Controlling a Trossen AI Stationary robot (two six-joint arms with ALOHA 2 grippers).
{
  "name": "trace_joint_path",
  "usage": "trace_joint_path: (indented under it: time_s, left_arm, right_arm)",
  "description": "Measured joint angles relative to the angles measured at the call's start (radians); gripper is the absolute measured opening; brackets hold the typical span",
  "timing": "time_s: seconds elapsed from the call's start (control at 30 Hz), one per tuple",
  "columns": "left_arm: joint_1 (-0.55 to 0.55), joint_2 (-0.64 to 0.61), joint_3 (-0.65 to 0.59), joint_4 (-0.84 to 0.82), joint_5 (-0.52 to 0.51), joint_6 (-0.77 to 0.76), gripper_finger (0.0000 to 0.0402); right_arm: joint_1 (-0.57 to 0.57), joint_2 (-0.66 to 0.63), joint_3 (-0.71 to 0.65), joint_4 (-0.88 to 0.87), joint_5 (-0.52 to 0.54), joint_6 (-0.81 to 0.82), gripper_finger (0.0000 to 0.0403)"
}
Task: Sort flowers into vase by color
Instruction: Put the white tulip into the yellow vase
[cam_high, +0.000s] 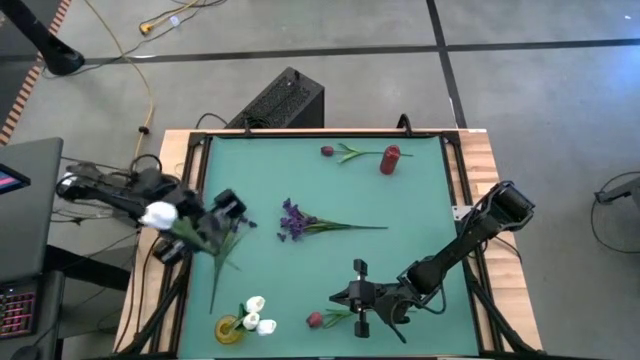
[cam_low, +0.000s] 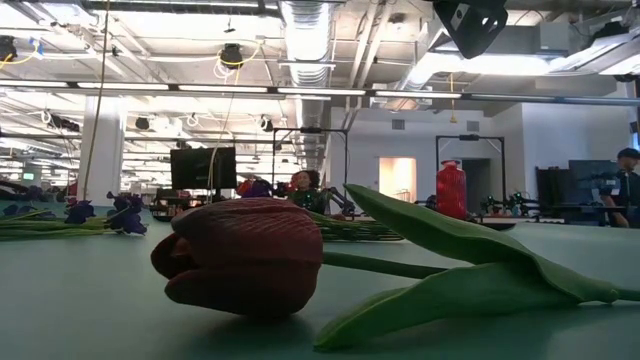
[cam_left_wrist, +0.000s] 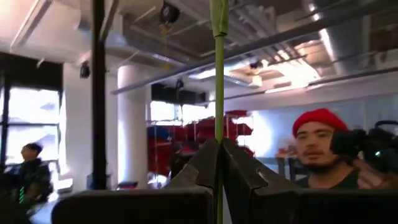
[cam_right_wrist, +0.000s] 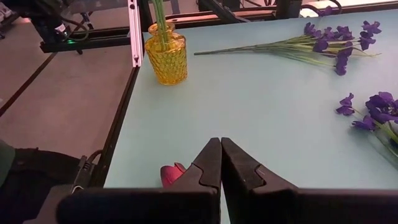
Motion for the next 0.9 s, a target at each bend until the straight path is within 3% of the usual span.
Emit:
trace_joint_path:
  time_s: [0.27, 0.47, 0.67, 0.9]
  left_arm:
    - [-0.227, 0.002, 0.000, -0.101, -0.073, 0.123, 0.0000]
    - [-0.408, 0.001, -0.017, -0.192, -0.227, 0.225, 0.0000]
    - [-0.534, 0.001, -0.116, -0.092, -0.385, 0.277, 0.0000]
    - [-0.597, 0.023, -0.256, 0.087, -0.503, 0.218, 0.0000]
  right_arm:
    - [0.000, 0.000, 0.000, 0.000, 0.000, 0.000, 0.0032]
    - [0.000, 0.000, 0.000, 0.003, 0.002, 0.001, 0.0032]
    - [-0.001, 0.000, 0.000, 0.003, 0.002, -0.003, 0.0032]
    - [-0.028, 0.000, 0.000, 0.005, 0.003, -0.011, 0.0032]
